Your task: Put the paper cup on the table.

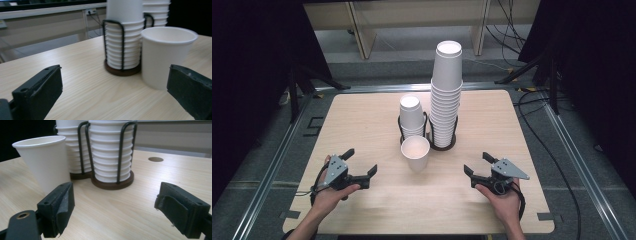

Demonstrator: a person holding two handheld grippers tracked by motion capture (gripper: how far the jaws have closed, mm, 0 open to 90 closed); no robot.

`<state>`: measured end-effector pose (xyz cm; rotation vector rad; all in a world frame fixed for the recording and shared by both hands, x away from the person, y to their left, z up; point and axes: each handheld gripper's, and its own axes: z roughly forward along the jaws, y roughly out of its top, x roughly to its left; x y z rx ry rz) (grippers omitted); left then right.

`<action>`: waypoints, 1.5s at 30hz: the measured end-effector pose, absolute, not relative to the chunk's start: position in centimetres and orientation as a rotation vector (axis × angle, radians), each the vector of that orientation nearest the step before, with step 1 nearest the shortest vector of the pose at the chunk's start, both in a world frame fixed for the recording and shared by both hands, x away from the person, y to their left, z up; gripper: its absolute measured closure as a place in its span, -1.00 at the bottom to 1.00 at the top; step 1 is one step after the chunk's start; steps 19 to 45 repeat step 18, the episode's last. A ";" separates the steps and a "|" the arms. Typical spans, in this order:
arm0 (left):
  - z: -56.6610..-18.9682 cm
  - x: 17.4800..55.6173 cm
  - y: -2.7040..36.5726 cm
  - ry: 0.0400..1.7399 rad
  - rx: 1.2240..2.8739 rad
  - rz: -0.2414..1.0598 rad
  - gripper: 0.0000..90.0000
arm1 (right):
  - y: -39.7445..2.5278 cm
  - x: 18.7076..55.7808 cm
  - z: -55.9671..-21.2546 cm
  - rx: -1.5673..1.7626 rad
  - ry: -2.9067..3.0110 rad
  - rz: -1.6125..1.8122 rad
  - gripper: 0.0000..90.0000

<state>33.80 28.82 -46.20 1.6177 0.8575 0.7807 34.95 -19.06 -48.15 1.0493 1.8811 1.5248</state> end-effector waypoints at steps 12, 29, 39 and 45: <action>-48.7 33.1 32.1 0.960 1.564 0.838 -0.99 | -19.9 34.5 -48.8 1.070 1.831 1.519 -0.67; -48.8 32.9 31.9 0.957 1.552 0.824 -0.99 | -19.8 34.3 -48.9 1.079 1.825 1.515 -0.67; -48.8 32.9 31.9 0.957 1.552 0.824 -0.99 | -19.8 34.3 -48.9 1.079 1.825 1.515 -0.67; -48.8 32.9 31.9 0.957 1.552 0.824 -0.99 | -19.8 34.3 -48.9 1.079 1.825 1.515 -0.67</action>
